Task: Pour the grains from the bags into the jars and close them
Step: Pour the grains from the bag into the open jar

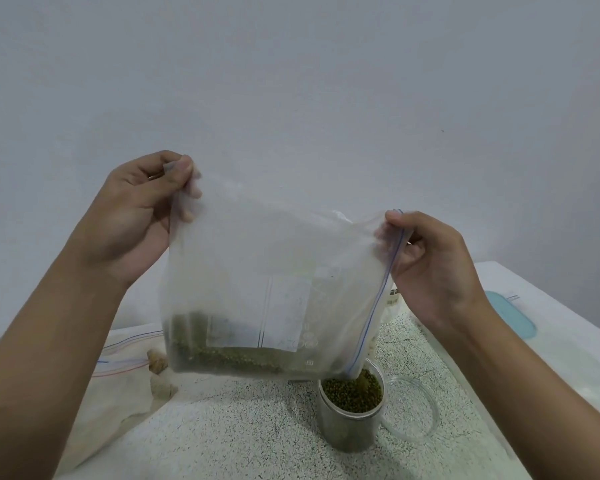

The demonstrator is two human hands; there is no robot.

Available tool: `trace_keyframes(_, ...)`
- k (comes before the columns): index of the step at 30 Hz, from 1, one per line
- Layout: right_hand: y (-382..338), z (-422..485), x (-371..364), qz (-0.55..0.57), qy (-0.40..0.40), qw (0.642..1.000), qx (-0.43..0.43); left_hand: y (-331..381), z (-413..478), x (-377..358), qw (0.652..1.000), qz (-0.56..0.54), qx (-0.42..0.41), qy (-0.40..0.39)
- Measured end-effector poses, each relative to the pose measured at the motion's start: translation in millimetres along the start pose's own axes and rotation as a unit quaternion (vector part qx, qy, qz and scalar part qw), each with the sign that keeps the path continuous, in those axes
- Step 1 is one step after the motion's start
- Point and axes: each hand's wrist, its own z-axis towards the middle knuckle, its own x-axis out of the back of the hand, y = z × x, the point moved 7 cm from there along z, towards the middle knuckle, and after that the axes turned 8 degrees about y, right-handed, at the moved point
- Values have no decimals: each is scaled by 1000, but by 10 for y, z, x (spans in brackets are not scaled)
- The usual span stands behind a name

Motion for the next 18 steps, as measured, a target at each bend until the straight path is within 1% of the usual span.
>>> trace_keyframes(8, 1, 98, 13, -2, 7, 1000, 11, -26, 48, -29, 1000, 8, 0, 12)
trace_keyframes(18, 70, 177, -35, 4, 3, 1000, 5, -2, 76, 40, 999, 26, -3, 21)
